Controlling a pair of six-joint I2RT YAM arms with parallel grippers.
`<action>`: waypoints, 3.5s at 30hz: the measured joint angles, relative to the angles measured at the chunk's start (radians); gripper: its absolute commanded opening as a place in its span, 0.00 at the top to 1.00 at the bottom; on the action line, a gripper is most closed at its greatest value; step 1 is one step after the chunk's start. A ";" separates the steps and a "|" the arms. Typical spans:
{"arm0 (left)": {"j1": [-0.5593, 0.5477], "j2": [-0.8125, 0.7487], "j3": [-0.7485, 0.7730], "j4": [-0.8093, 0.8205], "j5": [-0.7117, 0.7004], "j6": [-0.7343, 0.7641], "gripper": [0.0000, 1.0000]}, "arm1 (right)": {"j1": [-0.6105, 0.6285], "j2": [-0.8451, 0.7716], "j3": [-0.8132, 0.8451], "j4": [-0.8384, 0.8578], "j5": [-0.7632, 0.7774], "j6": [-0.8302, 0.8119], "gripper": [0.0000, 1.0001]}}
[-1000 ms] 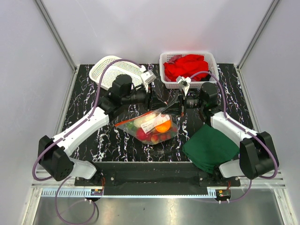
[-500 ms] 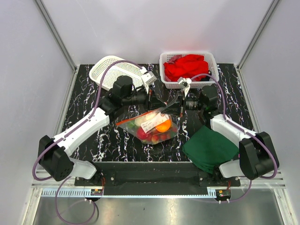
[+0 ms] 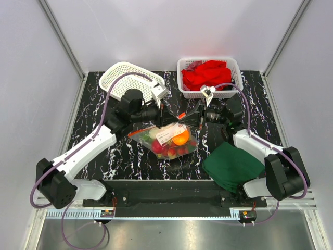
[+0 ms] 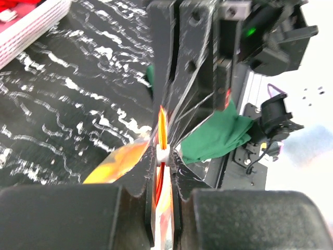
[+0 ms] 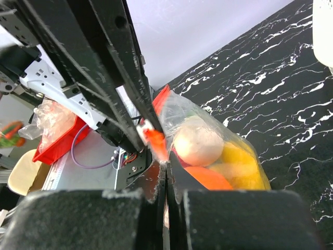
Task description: Open the zip-top bag and remove the fake food
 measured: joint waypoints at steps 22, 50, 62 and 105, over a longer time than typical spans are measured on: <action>0.070 -0.665 -0.444 -0.327 -0.330 -0.461 1.00 | -0.114 0.108 0.058 -0.057 -0.023 -0.013 1.00; 0.070 -0.158 0.065 -0.476 -0.277 0.054 0.41 | -0.093 0.174 0.124 -0.074 -0.167 -0.110 1.00; 0.070 -0.012 0.099 -0.462 -0.196 0.143 0.61 | -0.093 0.187 0.124 -0.076 -0.176 -0.108 1.00; 0.024 -0.111 -0.025 -0.307 -0.339 -0.439 1.00 | 0.224 -0.068 0.416 -1.271 0.833 0.040 0.56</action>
